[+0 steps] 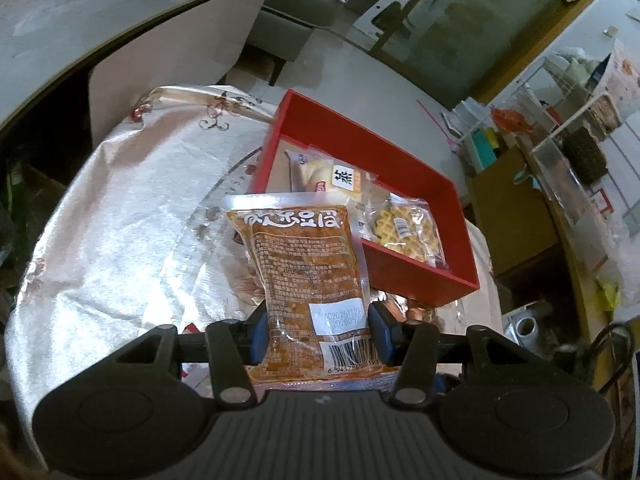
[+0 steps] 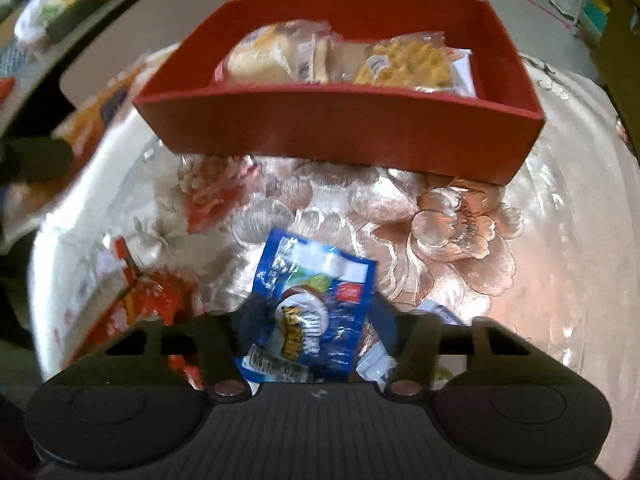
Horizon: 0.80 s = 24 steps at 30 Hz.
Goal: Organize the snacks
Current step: 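Move the right tool to the blue packet while the left tool holds the brown packet, then grasp the blue sausage packet with the right tool and lift it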
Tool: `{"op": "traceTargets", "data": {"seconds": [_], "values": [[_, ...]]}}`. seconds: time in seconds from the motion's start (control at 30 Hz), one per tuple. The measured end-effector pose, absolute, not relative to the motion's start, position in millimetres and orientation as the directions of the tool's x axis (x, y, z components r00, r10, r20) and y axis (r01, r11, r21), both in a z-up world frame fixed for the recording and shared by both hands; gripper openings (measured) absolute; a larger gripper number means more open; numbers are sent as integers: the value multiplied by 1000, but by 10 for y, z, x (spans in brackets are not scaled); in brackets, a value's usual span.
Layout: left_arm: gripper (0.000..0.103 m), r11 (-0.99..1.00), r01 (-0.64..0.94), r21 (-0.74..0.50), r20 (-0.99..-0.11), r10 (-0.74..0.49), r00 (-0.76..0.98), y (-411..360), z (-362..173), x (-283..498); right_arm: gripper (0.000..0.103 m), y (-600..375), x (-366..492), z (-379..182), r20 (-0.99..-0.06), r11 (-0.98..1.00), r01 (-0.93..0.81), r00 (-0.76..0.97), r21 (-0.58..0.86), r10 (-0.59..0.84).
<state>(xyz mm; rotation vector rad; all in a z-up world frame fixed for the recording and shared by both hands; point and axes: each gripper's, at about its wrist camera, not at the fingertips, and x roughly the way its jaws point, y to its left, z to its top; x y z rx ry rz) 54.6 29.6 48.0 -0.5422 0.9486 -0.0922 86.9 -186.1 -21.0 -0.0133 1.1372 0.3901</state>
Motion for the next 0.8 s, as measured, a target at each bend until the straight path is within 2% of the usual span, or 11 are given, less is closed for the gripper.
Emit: {"op": "traceTargets", "data": {"seconds": [0.07,0.13,0.2,0.33,0.37,0.6,0.73,0.8], "values": [[43,863,-163,-478,-750,-304,588,301,470,547,48,-1891,882,-199,-884,937,-292,364,190,293],[43,861,-175,-477,-754,-299,585,317,456,553,60,-1905,903,-253,-888,945,-259,361,200,286],[43,860,-183,-477,-756,-295,585,323,448,564,79,-1877,892,-287,-887,946,-245,356,214,293],[43,861,-173,-478,-754,-301,583,288,452,566,95,-1598,841,-428,-903,947,-272,342,169,259],[43,862,-168,-477,-754,-303,583,287,455,560,103,-1523,837,-465,-907,945,-288,338,155,252],[43,849,-171,-500,-739,-315,595,402,487,523,103,-1289,846,-545,-932,941,-337,331,29,148],[43,854,-152,-498,-734,-321,599,364,511,513,103,-1330,819,-538,-917,953,-300,366,47,161],[43,863,-148,-483,-742,-314,593,338,494,524,99,-1287,733,-522,-916,936,-352,383,-26,118]]}}
